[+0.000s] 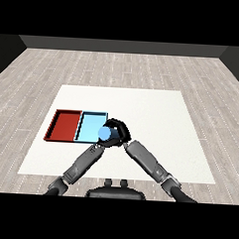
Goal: Pick the blue can and put it in the blue box
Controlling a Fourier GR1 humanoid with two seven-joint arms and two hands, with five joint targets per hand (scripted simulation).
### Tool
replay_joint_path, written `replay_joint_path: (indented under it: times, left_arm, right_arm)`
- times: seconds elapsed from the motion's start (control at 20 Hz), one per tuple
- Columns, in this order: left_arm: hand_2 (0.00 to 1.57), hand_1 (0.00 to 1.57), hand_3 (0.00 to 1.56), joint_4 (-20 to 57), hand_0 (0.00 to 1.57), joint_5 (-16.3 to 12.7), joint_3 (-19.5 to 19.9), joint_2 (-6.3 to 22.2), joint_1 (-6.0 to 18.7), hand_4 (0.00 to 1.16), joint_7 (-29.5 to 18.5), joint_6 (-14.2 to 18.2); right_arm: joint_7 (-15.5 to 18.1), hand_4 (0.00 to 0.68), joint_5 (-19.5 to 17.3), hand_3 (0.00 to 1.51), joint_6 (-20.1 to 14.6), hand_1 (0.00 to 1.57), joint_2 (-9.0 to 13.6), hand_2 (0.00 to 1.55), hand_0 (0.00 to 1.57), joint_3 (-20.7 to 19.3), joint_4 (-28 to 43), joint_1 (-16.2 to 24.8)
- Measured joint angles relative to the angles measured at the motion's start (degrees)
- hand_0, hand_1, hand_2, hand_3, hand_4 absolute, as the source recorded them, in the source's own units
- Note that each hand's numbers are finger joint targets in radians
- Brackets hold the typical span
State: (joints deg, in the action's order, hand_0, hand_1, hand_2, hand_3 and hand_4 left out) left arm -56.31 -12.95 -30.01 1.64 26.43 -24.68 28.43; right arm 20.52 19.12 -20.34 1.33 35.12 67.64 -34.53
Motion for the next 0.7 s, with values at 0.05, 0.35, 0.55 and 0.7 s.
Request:
replay_joint_path:
  times: [0.05, 0.35, 0.55, 0.7]
  left_arm:
    - [1.19, 1.18, 1.03, 0.1, 1.18, -1.3, -0.1, 0.1, 0.0, 0.63, -0.4, -0.4]
    - [1.54, 1.57, 1.47, 0.5, 1.57, -3.8, 1.9, -0.8, -0.1, 0.76, 1.0, -2.7]
    - [1.52, 1.57, 1.45, 0.8, 1.57, -5.7, 1.4, -0.9, 0.1, 1.1, 0.5, -2.4]
    - [1.52, 1.57, 1.45, 2.3, 1.57, -7.0, 1.4, -1.1, 0.5, 1.1, -0.6, -2.9]
  right_arm:
    - [-0.1, 0.58, 0.5, 1.39, -0.5, 1.44, 0.0, 1.45, 1.44, 0.4, -0.1, -0.4]
    - [-0.8, 0.0, 2.0, 0.8, 1.2, 1.09, -0.5, 1.12, 1.09, -1.6, 1.8, 1.9]
    - [-2.6, 0.0, 2.4, 0.0, 2.5, 0.0, -0.7, 0.0, 0.0, -3.2, 2.4, 2.1]
    - [-3.4, 0.0, 2.0, 0.0, 2.7, 0.0, -0.9, 0.0, 0.0, -3.7, 3.1, 2.7]
